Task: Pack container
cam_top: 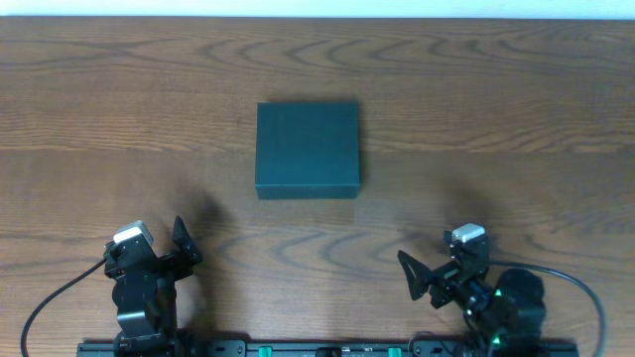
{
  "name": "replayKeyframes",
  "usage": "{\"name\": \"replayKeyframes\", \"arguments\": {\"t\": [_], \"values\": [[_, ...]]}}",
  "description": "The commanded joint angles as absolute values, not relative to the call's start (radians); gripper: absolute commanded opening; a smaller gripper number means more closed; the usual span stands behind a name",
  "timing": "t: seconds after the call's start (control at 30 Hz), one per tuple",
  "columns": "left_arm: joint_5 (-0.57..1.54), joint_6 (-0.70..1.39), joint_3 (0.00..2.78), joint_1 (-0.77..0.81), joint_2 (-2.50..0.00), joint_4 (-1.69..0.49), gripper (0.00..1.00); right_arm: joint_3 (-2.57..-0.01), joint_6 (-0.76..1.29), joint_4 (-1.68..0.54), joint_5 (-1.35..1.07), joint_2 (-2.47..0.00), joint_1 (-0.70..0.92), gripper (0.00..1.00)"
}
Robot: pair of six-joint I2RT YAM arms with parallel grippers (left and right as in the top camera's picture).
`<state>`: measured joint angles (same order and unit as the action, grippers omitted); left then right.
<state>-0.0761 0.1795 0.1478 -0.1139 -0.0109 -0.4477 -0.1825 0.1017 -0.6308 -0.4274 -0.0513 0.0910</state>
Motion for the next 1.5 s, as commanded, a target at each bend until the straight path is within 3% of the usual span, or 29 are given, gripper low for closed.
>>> {"name": "replayKeyframes", "arguments": {"t": [0.0, 1.47], "values": [[-0.084, 0.179, 0.128, -0.111, -0.004, -0.451, 0.95, -0.160, 0.088, -0.609, -0.329, -0.018, 0.113, 0.99], [-0.085, 0.179, 0.128, -0.111, -0.004, -0.451, 0.95, -0.156, 0.089, -0.594, -0.269, -0.006, 0.157, 0.99]]}}
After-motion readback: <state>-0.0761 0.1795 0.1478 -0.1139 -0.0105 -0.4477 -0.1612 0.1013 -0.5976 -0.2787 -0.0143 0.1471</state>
